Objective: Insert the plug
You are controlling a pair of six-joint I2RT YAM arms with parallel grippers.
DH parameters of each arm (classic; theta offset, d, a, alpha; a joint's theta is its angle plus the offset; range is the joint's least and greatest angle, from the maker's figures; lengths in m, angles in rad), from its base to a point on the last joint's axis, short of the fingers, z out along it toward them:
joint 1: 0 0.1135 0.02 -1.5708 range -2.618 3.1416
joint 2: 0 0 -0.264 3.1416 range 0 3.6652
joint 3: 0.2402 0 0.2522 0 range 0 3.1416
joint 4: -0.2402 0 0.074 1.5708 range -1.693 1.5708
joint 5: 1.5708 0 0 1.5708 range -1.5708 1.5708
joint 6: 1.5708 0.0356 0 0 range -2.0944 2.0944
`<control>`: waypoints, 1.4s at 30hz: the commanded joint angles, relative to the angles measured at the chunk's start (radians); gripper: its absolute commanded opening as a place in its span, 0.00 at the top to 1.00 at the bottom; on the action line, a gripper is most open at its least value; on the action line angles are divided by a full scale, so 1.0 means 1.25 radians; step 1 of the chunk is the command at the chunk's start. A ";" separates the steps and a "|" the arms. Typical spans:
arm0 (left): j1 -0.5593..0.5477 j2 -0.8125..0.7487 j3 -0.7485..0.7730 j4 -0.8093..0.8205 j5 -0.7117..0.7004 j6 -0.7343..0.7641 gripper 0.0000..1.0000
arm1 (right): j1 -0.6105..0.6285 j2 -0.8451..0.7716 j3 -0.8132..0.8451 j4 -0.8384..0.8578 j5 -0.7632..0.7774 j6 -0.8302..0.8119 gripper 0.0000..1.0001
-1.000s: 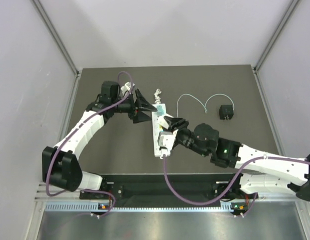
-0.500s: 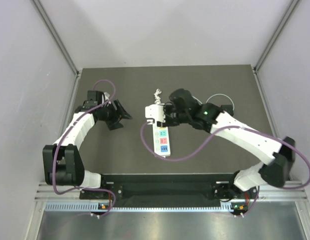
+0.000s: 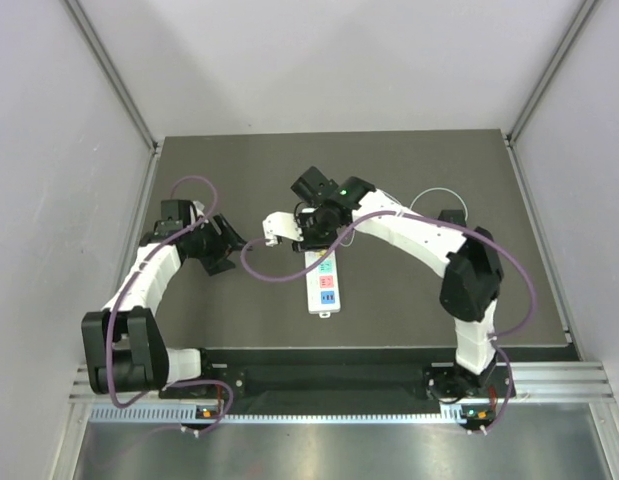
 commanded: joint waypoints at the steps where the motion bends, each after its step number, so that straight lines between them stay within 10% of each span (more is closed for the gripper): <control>1: 0.007 -0.052 -0.010 0.044 -0.031 0.023 0.26 | -0.011 0.049 0.084 -0.080 -0.014 -0.046 1.00; 42: 0.015 -0.108 -0.036 0.043 -0.088 0.032 0.26 | -0.038 0.254 0.166 -0.122 0.062 0.000 1.00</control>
